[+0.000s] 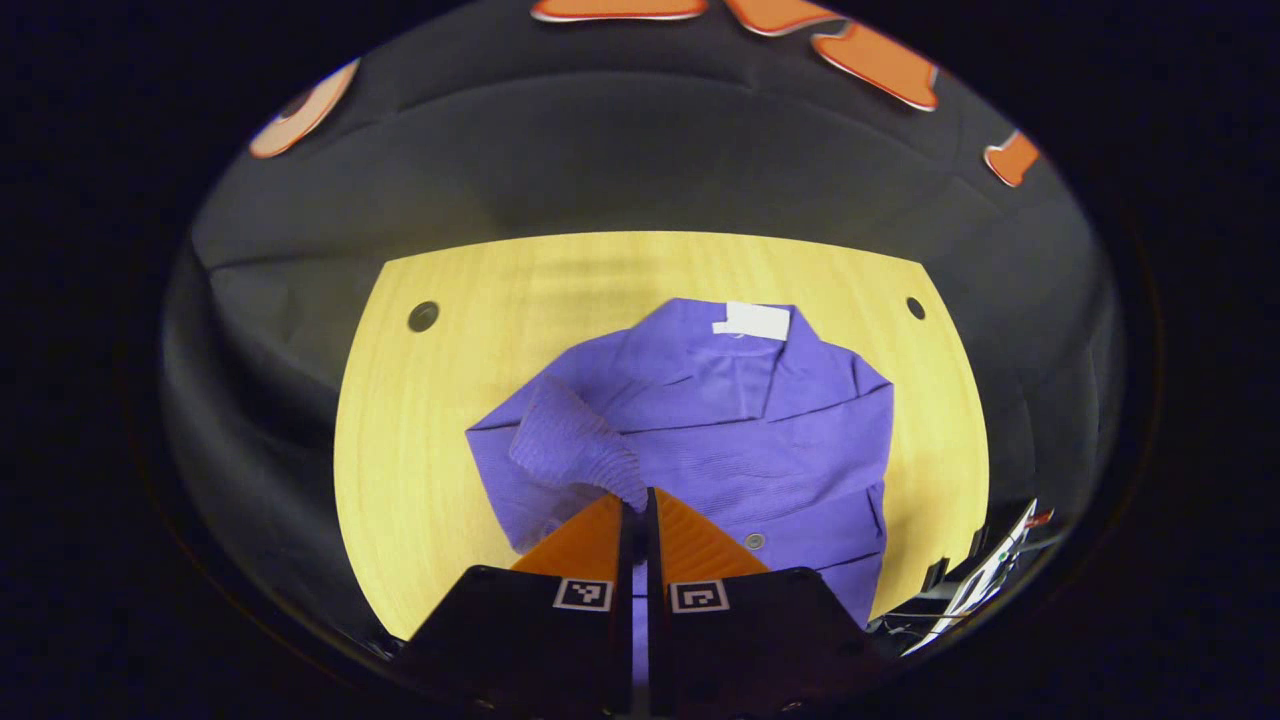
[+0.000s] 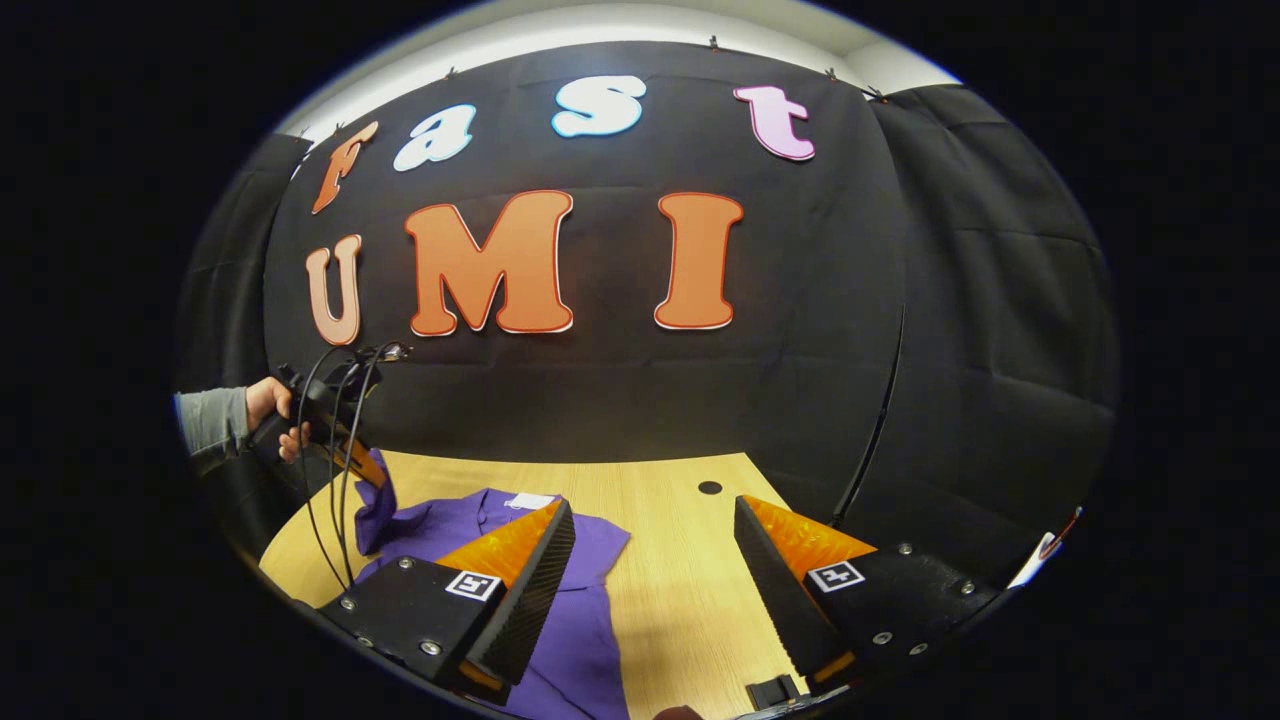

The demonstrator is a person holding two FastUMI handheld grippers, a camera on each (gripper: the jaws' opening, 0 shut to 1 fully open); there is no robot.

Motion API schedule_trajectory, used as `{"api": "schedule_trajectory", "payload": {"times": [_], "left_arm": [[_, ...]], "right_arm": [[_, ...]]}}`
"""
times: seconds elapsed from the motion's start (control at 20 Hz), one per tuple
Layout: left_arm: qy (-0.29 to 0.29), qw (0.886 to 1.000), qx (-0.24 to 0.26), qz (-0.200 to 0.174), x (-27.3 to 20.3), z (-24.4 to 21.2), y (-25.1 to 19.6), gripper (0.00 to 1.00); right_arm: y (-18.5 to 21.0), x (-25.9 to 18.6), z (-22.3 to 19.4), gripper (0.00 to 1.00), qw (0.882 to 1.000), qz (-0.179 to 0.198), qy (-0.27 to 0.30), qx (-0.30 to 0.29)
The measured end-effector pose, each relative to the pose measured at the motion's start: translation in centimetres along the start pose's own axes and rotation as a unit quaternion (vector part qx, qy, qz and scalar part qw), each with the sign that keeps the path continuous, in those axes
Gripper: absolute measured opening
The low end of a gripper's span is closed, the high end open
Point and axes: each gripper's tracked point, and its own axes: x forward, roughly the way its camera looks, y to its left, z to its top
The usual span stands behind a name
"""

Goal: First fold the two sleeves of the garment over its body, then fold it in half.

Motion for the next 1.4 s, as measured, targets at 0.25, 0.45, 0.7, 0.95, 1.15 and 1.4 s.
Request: {"api": "schedule_trajectory", "payload": {"times": [0.25,0.45,0.7,0.95,1.15,1.4], "left_arm": [[0.009,0.998,0.051,-0.034,0.9,0.4,-6.5,0.07],[0.020,0.995,0.093,-0.038,2.7,0.9,-11.0,0.07],[0.019,0.992,0.105,-0.063,5.4,1.4,-17.0,0.07],[0.011,0.987,0.116,-0.107,7.0,1.7,-21.9,0.14],[-0.021,0.978,0.135,-0.157,6.0,1.7,-25.1,0.51],[-0.081,0.972,0.175,-0.137,3.0,1.3,-23.6,0.96]], "right_arm": [[-2.0,-0.5,-1.2,0.95,1.000,-0.012,0.010,0.013],[-3.3,-0.9,-1.9,0.95,0.999,-0.020,0.015,0.020],[-4.9,-1.1,-2.7,0.95,0.999,-0.028,0.025,0.029],[-6.0,-1.5,-2.8,0.95,0.999,-0.034,0.028,0.031],[-6.3,-1.5,-3.2,0.95,0.998,-0.033,0.033,0.034],[-4.9,-0.7,-2.9,0.95,0.999,-0.017,0.033,0.032]]}}
